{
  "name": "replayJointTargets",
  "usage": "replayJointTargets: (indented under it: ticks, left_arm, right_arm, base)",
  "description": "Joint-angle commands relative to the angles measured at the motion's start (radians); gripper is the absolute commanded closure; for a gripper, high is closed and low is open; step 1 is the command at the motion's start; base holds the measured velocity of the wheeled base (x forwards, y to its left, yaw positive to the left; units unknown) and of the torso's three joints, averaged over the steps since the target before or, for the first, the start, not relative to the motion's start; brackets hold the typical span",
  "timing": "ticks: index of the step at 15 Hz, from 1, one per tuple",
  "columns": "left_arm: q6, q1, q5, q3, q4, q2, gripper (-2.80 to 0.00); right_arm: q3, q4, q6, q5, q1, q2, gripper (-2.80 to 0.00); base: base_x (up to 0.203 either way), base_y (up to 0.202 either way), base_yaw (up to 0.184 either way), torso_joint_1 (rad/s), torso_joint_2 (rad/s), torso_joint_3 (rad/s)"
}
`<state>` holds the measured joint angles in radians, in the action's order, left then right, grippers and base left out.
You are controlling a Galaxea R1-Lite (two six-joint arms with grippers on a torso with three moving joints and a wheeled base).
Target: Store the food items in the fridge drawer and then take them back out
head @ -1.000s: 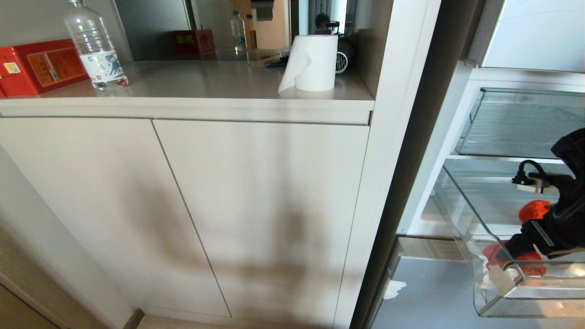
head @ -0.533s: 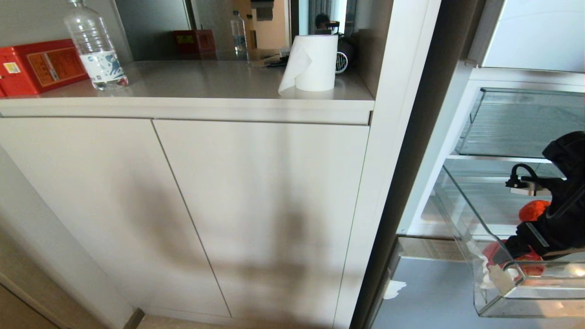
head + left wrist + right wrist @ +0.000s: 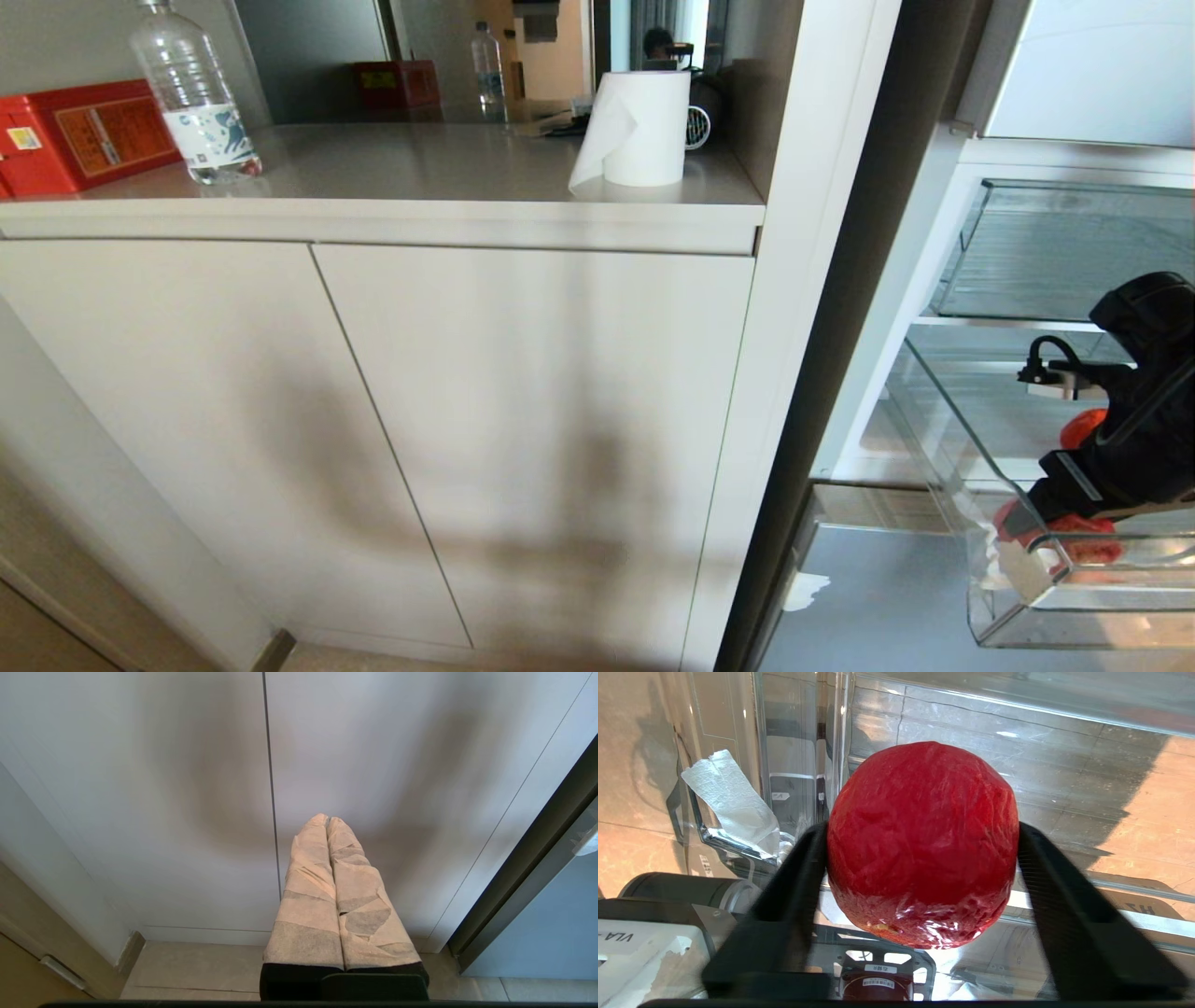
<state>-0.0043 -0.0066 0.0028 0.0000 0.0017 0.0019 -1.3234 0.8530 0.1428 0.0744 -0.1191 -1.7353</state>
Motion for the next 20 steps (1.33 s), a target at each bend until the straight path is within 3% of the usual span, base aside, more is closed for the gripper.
replayJointTargets:
  ticks: [1,9,14,20]
  left_arm:
    - [0.0,0.0,0.0,0.0,0.0,0.001,0.0]
    - [0.0,0.0,0.0,0.0,0.0,0.001,0.0]
    - [0.0,0.0,0.0,0.0,0.0,0.001,0.0]
    - [0.0,-0.001,0.0,0.0,0.0,0.001,0.0]
  right_arm:
    - [0.001,0.005,0.001,-0.001,0.001,-0.003,0.0]
    - [-0.028,0.002,-0.008,0.002,-0.001,0.113,0.0]
    - [0.052,-0.041,-0.018,0.008,-0.003,0.288,0.0]
    - [0.297,-0.338,-0.088,0.009,-0.007,0.574,0.0]
  base:
    - [0.0,0.0,0.0,0.0,0.0,0.0]
    - [0.0,0.0,0.0,0.0,0.0,0.0]
    - [0.0,0.0,0.0,0.0,0.0,0.0]
    - [0.0,0.0,0.0,0.0,0.0,0.0]
